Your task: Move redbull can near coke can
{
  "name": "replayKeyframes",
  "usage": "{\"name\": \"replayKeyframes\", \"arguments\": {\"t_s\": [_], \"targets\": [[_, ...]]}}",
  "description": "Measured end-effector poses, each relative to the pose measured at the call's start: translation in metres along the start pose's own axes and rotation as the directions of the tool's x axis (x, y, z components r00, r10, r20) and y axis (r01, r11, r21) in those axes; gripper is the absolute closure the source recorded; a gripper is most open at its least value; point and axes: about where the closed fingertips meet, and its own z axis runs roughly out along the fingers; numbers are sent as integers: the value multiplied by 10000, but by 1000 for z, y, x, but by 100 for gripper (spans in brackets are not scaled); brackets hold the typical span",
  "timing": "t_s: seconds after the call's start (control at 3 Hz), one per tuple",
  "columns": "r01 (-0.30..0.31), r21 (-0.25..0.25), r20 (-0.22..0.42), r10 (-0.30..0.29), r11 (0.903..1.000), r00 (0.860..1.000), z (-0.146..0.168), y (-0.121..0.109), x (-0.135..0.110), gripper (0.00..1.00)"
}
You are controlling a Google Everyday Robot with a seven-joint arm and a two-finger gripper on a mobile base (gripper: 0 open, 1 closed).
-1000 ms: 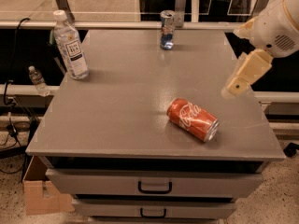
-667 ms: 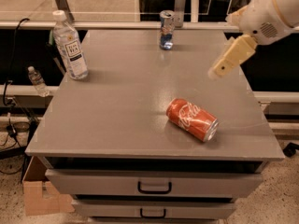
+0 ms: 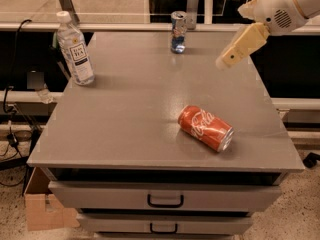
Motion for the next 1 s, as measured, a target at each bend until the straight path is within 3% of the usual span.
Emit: {"name": "replayKeyframes", "arguments": {"t_s": [0.33, 0.67, 1.0], "targets": [[-328, -221, 658, 341, 9992, 9972, 25, -1, -8, 0], [-627, -530, 1840, 715, 9966, 9803, 74, -15, -31, 0], [-844, -446, 2514, 929, 9954, 9634, 118, -39, -45, 0]]}}
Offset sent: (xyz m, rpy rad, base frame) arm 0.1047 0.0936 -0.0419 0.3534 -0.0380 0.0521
